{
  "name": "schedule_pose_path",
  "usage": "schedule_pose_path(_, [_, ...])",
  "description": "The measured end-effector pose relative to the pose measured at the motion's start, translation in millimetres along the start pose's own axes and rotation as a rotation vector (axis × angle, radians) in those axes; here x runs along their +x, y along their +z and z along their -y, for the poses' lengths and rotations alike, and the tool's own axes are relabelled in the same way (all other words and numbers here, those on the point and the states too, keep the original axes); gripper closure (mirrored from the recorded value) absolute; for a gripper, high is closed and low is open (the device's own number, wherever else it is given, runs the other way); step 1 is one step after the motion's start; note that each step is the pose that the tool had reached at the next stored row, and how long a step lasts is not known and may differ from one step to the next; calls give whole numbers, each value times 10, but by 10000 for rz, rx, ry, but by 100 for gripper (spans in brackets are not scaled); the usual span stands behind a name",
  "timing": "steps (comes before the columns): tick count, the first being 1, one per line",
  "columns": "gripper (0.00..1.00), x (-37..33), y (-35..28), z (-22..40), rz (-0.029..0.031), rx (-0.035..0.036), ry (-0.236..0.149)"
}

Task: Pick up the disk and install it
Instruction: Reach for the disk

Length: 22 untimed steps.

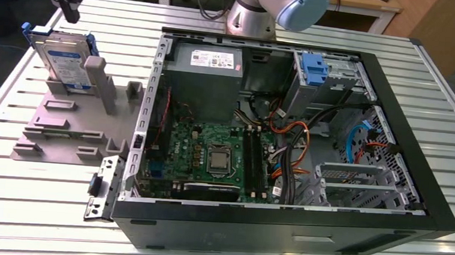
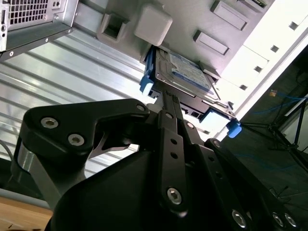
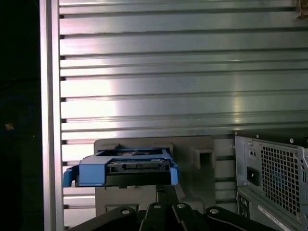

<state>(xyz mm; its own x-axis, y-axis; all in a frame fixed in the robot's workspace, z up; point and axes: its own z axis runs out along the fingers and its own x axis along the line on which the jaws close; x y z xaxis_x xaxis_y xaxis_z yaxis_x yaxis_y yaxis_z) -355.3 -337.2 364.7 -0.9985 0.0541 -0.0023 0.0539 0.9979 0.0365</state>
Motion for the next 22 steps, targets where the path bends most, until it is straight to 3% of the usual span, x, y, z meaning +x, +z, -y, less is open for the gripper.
schedule_pose_path(12, [89, 23, 1, 1, 0, 0, 1])
schedule_pose_path(22, [89, 139, 3, 8, 0, 0, 0])
